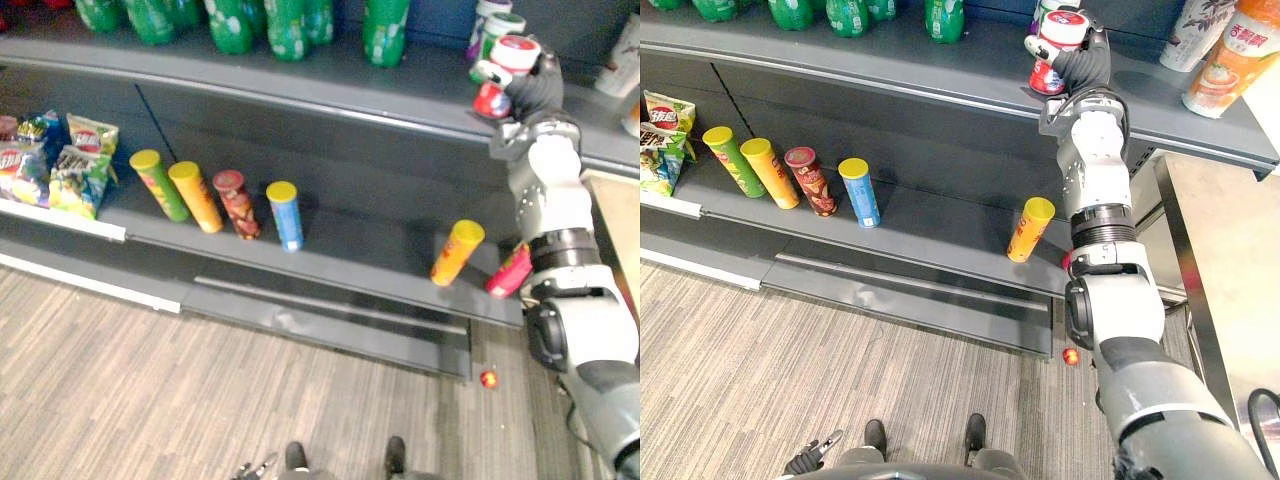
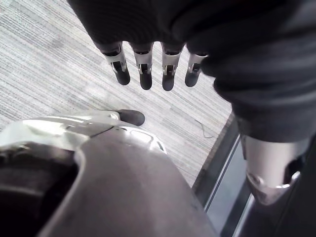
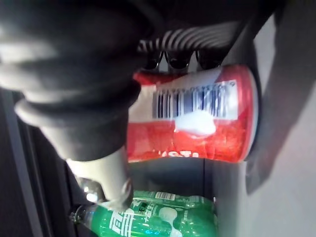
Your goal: Put the gum and the chips on the shelf.
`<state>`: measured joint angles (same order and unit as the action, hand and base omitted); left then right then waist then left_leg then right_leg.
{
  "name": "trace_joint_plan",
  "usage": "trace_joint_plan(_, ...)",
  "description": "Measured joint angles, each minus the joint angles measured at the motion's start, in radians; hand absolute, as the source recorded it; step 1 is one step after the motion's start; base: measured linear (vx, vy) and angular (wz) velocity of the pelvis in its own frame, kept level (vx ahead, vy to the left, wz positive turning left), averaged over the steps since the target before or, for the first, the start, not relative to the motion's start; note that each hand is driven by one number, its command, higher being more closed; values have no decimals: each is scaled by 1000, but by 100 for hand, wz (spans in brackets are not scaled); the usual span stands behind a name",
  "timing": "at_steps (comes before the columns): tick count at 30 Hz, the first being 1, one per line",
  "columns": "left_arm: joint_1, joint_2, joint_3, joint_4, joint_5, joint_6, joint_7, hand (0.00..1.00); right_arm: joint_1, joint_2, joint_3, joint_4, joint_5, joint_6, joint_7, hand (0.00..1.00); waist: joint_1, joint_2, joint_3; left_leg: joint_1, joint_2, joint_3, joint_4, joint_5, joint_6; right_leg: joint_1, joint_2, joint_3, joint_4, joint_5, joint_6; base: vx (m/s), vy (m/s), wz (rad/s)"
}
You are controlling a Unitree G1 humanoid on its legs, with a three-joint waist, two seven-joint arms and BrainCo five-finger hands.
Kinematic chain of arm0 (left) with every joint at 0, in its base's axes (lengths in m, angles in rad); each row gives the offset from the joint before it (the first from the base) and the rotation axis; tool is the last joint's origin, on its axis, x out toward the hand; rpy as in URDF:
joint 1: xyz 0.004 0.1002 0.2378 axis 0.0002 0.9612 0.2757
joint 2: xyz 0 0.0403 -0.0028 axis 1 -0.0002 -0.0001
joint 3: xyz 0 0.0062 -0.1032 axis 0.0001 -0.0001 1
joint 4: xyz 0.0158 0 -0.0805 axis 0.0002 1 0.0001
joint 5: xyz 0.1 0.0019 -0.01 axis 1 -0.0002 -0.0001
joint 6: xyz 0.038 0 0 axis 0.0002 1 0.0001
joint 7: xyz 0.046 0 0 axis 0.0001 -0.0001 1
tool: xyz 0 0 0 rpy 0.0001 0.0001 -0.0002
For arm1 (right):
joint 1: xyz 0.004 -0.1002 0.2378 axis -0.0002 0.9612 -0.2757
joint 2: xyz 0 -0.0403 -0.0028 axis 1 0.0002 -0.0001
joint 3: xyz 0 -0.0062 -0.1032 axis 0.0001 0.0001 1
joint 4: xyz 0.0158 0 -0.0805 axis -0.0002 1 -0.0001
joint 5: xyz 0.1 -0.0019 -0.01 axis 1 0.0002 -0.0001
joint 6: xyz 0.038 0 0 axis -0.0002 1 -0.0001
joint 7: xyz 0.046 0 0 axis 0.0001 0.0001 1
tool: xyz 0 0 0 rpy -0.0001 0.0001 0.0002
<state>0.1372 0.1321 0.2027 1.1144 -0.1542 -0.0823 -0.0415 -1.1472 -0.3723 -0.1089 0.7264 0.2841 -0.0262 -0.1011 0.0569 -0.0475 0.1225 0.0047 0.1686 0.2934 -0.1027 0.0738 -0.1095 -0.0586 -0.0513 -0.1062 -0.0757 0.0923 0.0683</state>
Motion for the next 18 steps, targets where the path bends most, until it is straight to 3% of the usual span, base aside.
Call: trace_joint_plan(18, -4, 1, 1, -1, 0, 6, 6, 0, 0, -2, -13, -27, 1, -1, -43, 0, -1, -11, 9, 15, 1, 8, 0, 0, -1, 12, 2, 7, -8, 0, 0, 0, 0, -1)
